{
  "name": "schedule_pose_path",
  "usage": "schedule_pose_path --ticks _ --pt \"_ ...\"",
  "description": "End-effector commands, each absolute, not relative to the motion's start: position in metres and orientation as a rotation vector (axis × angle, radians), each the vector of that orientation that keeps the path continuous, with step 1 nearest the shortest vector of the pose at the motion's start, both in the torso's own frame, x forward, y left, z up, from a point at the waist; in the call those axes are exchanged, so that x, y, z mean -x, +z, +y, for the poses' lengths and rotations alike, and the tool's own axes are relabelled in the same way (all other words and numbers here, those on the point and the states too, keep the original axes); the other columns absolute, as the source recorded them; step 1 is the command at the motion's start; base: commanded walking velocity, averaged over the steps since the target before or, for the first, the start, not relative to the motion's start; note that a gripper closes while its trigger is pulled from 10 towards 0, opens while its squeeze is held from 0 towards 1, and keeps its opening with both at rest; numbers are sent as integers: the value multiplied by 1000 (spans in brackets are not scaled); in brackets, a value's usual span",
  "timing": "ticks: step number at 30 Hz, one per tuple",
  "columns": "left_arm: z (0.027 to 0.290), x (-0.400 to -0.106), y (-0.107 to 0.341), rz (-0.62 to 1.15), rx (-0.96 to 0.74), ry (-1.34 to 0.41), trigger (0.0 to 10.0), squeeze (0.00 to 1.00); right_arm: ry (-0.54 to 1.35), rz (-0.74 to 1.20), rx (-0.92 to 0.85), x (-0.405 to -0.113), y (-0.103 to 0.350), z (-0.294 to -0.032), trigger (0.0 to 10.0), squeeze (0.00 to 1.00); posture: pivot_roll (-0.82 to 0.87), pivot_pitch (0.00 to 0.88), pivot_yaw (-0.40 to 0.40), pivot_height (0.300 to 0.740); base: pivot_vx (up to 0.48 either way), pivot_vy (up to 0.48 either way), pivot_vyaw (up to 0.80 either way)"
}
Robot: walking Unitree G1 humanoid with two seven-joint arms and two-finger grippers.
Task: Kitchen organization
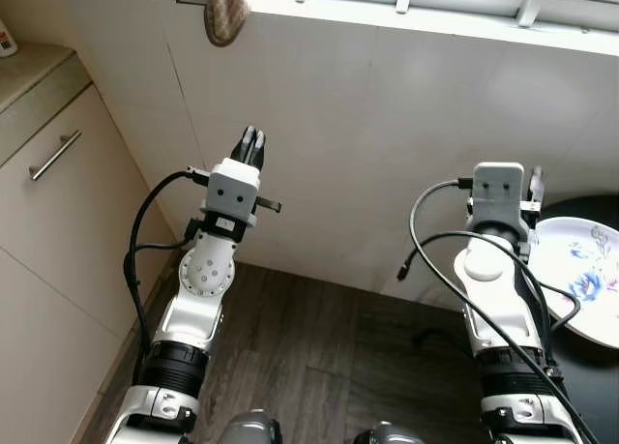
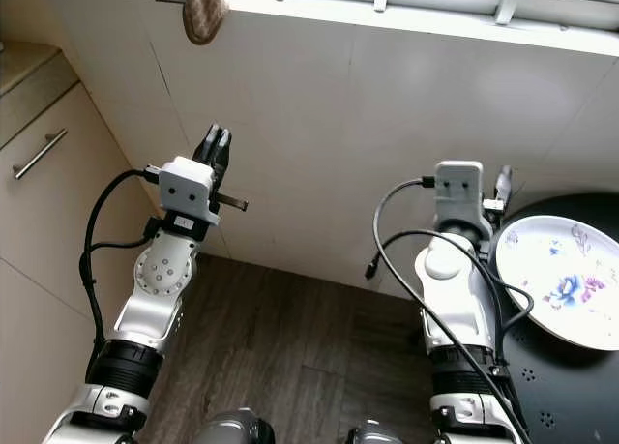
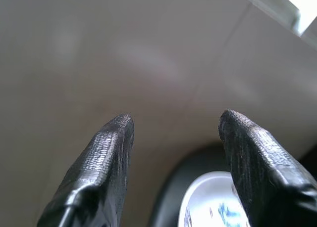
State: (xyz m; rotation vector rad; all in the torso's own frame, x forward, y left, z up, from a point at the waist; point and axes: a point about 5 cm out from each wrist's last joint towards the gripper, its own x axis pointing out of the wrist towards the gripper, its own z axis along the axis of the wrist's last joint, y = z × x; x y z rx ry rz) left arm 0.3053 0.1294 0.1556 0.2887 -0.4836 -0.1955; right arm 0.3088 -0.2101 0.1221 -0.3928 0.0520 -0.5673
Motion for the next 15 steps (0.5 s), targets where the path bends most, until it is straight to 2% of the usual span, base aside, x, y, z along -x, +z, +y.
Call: schedule_pose_path --ticks 1,15 --pt "130 -307 155 -468 -303 -196 10000 0 -585 103 359 -307 114 -216 10000 0 147 0 -25 740 0 0 -800" --pt "130 -307 153 -462 -308 -195 10000 0 -450 62 375 -314 120 -195 10000 0 147 0 -25 740 0 0 -800"
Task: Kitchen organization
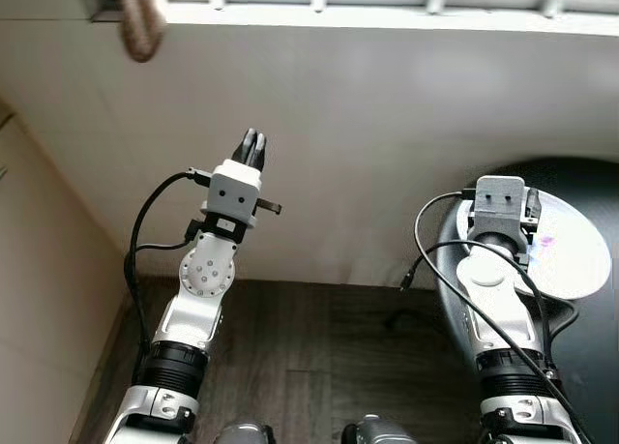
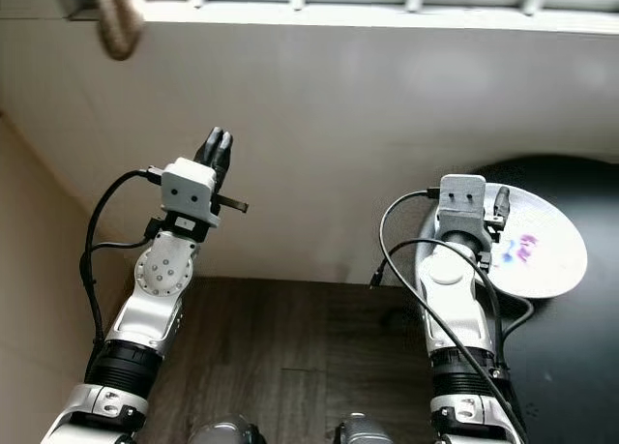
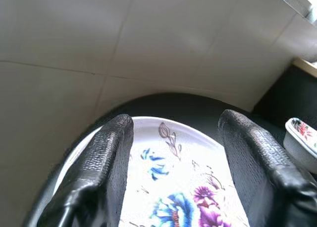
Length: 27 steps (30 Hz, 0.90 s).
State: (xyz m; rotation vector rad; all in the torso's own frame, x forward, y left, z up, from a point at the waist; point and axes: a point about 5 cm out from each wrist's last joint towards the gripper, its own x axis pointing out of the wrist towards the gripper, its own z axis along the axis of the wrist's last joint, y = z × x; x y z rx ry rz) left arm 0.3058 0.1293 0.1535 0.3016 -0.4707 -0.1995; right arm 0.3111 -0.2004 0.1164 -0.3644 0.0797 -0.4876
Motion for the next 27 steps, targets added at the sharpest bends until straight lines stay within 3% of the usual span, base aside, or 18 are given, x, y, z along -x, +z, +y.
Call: schedule_pose_path --ticks 1,13,18,23,27 --pt "130 -307 153 -462 -309 -194 10000 0 -436 59 377 -315 120 -194 10000 0 147 0 -25 740 0 0 -800" --pt "130 -307 153 -459 -311 -193 10000 0 -392 55 386 -316 119 -189 10000 0 144 0 -25 740 0 0 -800" --pt "129 -307 152 -453 -316 -194 10000 0 -284 75 402 -316 112 -177 10000 0 141 0 -24 740 0 0 -751" --pt "129 -308 151 -448 -320 -193 10000 0 -235 64 332 -314 112 -169 10000 0 141 0 -25 740 0 0 0" --pt "129 -308 150 -444 -322 -193 10000 0 -332 100 305 -313 109 -182 10000 0 141 0 -24 740 0 0 0"
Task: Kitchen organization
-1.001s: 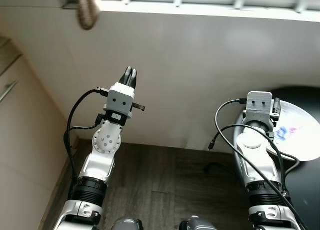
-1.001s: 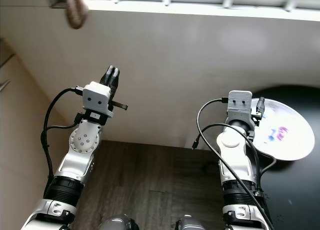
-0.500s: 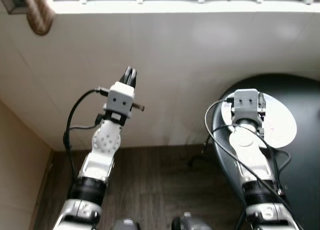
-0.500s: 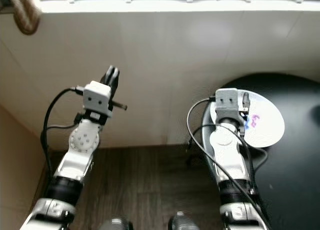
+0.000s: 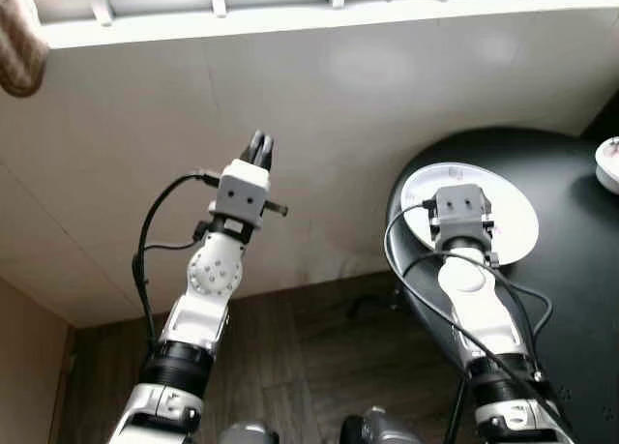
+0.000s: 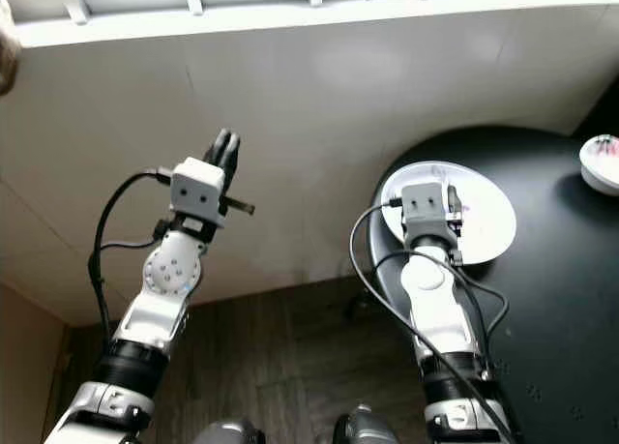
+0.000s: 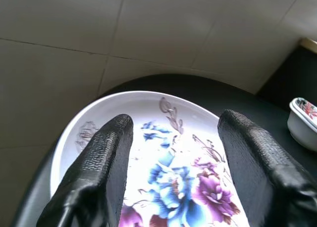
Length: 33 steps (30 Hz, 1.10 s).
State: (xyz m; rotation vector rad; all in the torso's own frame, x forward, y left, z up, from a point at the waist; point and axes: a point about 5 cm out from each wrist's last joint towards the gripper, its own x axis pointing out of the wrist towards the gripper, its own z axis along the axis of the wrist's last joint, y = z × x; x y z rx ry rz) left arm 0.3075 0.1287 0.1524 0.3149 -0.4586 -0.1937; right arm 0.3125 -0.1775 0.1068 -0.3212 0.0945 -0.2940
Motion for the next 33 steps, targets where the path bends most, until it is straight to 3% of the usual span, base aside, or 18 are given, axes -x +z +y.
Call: schedule_pose_path --ticks 1,9,19,28,33 --pt "129 -308 150 -442 -323 -194 10000 0 -343 108 305 -313 108 -184 10000 0 142 0 -24 740 0 0 0" --pt "129 -307 150 -443 -326 -193 10000 0 -492 142 139 -308 106 -203 10000 0 141 0 -22 740 0 0 -300" --pt "128 -307 149 -441 -327 -198 10000 0 -458 115 160 -311 109 -200 10000 0 140 0 -24 740 0 0 -800" --pt "128 -307 148 -440 -331 -197 10000 0 -459 130 23 -313 107 -200 10000 0 146 0 -26 740 0 0 0" --pt "129 -307 148 -438 -335 -194 10000 0 -447 203 -136 -314 95 -201 10000 0 148 0 -26 740 0 0 0"
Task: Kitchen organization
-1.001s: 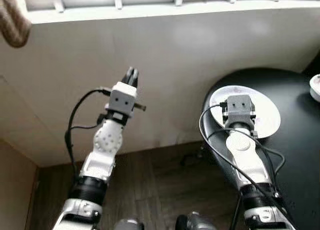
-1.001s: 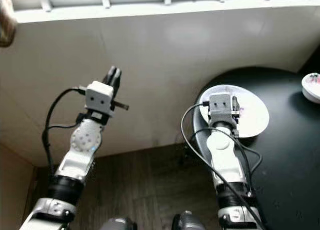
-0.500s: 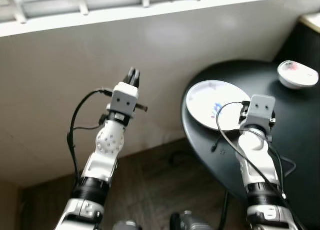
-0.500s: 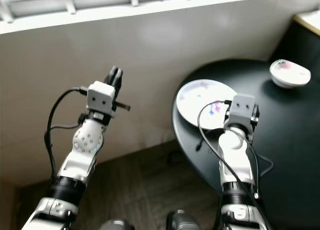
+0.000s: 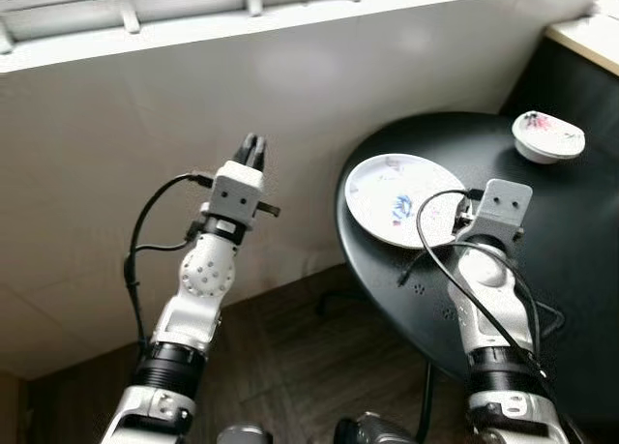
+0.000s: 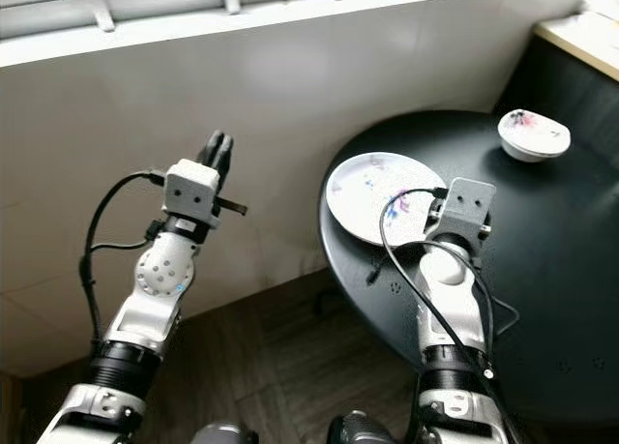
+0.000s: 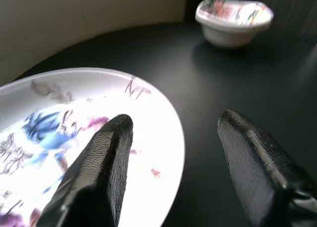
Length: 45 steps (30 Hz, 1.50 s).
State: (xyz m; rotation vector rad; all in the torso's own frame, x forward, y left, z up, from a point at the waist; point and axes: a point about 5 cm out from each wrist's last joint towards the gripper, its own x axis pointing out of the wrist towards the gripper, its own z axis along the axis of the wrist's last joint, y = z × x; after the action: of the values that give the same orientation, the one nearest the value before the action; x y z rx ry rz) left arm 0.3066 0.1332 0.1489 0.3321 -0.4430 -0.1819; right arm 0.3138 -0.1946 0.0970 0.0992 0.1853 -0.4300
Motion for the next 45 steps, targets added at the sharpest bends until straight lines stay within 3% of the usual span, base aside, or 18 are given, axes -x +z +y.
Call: schedule_pose_path --ticks 1,12,18,38,39,40,41,42,43,45 --pt "129 -307 148 -436 -337 -194 10000 0 -385 240 -214 -316 91 -195 10000 0 147 0 -24 740 0 0 0" --pt "129 -308 148 -434 -342 -194 10000 0 -463 292 -400 -315 81 -202 10000 0 149 0 -26 740 0 0 0" --pt "129 -308 147 -431 -345 -194 10000 0 -367 357 -524 -318 73 -190 10000 0 149 0 -25 740 0 0 0" --pt "130 -310 145 -416 -361 -195 10000 0 -345 425 -696 -317 60 -184 9961 0 151 0 -22 740 0 0 0" --pt "130 -310 144 -415 -362 -196 10000 0 -343 423 -698 -317 60 -184 8667 0 151 0 -22 740 0 0 0" --pt "130 -310 144 -415 -363 -196 10000 0 -342 421 -701 -318 60 -184 4314 0 151 0 -22 740 0 0 0" --pt "130 -310 144 -415 -363 -195 10000 0 -340 420 -703 -318 60 -183 4314 0 151 0 -22 740 0 0 0" --pt "130 -310 144 -413 -365 -195 10000 0 -338 416 -714 -318 60 -183 549 0 151 0 -22 740 0 0 0" --pt "130 -310 144 -411 -366 -195 10000 0 -336 416 -717 -317 60 -183 0 0 151 0 -22 740 0 0 0" --pt "130 -310 143 -410 -367 -196 10000 0 -335 417 -717 -317 59 -182 0 0 151 0 -21 740 0 0 0"
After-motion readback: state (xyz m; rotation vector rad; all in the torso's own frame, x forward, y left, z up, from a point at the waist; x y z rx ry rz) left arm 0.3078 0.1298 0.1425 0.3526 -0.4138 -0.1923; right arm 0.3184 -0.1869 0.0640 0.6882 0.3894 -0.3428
